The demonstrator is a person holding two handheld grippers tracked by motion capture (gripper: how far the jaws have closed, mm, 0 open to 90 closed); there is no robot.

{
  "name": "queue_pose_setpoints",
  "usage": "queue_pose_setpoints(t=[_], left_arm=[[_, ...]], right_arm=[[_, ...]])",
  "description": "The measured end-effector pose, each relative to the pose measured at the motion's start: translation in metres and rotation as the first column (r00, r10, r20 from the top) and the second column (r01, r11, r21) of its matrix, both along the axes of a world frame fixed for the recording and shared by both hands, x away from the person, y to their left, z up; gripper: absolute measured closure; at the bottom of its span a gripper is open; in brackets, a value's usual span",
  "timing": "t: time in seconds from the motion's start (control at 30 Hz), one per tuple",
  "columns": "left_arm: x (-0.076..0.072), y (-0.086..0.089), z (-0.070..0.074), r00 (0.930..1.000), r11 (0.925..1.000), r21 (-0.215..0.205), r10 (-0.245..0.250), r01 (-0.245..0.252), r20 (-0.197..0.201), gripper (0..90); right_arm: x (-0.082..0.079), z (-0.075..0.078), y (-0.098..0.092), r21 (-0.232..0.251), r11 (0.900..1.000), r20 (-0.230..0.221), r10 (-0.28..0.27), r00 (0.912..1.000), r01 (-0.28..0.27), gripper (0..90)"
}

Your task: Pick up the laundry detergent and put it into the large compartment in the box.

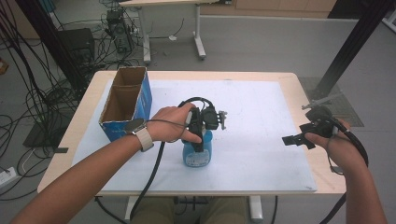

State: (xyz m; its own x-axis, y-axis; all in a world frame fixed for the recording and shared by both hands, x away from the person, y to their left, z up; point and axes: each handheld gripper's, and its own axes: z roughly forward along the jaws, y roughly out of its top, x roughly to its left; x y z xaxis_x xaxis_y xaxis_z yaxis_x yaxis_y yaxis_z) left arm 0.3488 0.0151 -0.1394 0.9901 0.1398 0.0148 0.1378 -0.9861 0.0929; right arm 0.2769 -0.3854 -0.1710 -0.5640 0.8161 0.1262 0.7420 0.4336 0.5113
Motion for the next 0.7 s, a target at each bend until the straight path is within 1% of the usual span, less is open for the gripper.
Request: queue_pose_setpoints(t=[0.03,0.1,0.13,0.17,0.2,0.23,0.3,0.33,0.37,0.4,0.43,0.47,0.5,0.53,0.6,0.63,0.67,0.7], left_arm=[[0.000,0.001,0.004,0.9995,0.9995,-0.002,0.032,-0.032,-0.002,39.8],[0.001,0.002,0.009,0.9981,0.9981,-0.003,0.061,-0.061,-0.005,39.7],[0.001,0.002,0.009,0.9981,0.9981,-0.003,0.061,-0.061,-0.005,39.8],[0.001,0.003,0.012,0.9973,0.9973,0.000,0.074,-0.074,-0.004,39.8],[0.001,0.005,0.017,0.9950,0.9950,-0.003,0.100,-0.100,-0.002,39.7],[0.000,0.006,0.019,0.9938,0.9938,-0.005,0.111,-0.111,0.002,39.7],[0.000,0.009,0.025,0.9892,0.9893,-0.007,0.146,-0.146,0.009,39.7],[0.000,0.009,0.025,0.9892,0.9893,-0.007,0.146,-0.146,0.009,39.8],[0.000,0.010,0.030,0.9846,0.9847,-0.008,0.174,-0.174,0.015,39.8],[0.000,0.010,0.030,0.9846,0.9847,-0.008,0.174,-0.174,0.015,39.7],[-0.001,0.011,0.034,0.9817,0.9819,-0.009,0.189,-0.189,0.023,39.7],[-0.001,0.011,0.034,0.9817,0.9819,-0.009,0.189,-0.189,0.023,39.7],[-0.004,0.012,0.038,0.9790,0.9797,-0.008,0.201,-0.200,0.036,39.8],[-0.004,0.012,0.038,0.9790,0.9797,-0.008,0.201,-0.200,0.036,39.7],[-0.003,0.014,0.047,0.9741,0.9748,-0.011,0.223,-0.223,0.037,39.7],[-0.002,0.014,0.052,0.9731,0.9737,-0.007,0.228,-0.228,0.035,39.7],[-0.002,0.014,0.052,0.9731,0.9737,-0.007,0.228,-0.228,0.035,39.7],[-0.004,0.015,0.054,0.9715,0.9722,-0.015,0.234,-0.234,0.037,39.7]], right_arm=[[0.000,0.000,0.000,0.000,1.000,0.000,-0.001,1.0000,0.001,8.1],[-0.001,0.001,0.001,-0.004,1.000,0.002,0.000,1.0000,0.000,8.1],[-0.001,0.001,0.001,-0.004,1.000,0.002,0.000,1.0000,0.000,8.1],[-0.001,0.002,0.001,-0.003,1.000,0.003,0.002,1.0000,-0.002,8.1],[-0.001,0.003,0.002,-0.004,1.000,0.006,0.001,1.0000,-0.001,8.1],[-0.001,0.003,0.002,-0.007,1.000,0.006,0.002,1.0000,-0.002,8.2],[-0.001,0.005,0.006,-0.027,1.000,0.003,0.001,1.0000,-0.001,8.4],[-0.001,0.005,0.006,-0.027,1.000,0.003,0.001,1.0000,-0.001,8.4],[0.000,0.005,0.007,-0.031,1.000,0.001,0.002,1.0000,-0.002,8.4],[0.000,0.004,0.008,-0.033,0.999,0.000,0.003,1.0000,-0.004,8.5],[0.001,0.004,0.008,-0.033,0.999,-0.001,0.004,1.0000,-0.004,8.4],[0.001,0.004,0.008,-0.033,0.999,-0.001,0.004,1.0000,-0.004,8.4],[0.002,0.004,0.009,-0.034,0.999,-0.001,0.005,1.0000,-0.005,8.4],[0.002,0.004,0.009,-0.034,0.999,-0.001,0.005,1.0000,-0.005,8.4],[0.003,0.005,0.009,-0.032,0.999,-0.002,0.000,1.0000,0.000,8.4],[0.003,0.005,0.009,-0.031,1.000,-0.001,-0.001,1.0000,0.001,8.4],[0.003,0.005,0.009,-0.031,1.000,-0.001,-0.001,1.0000,0.001,8.4],[0.004,0.006,0.010,-0.033,0.999,0.000,0.001,1.0000,-0.001,8.4]])
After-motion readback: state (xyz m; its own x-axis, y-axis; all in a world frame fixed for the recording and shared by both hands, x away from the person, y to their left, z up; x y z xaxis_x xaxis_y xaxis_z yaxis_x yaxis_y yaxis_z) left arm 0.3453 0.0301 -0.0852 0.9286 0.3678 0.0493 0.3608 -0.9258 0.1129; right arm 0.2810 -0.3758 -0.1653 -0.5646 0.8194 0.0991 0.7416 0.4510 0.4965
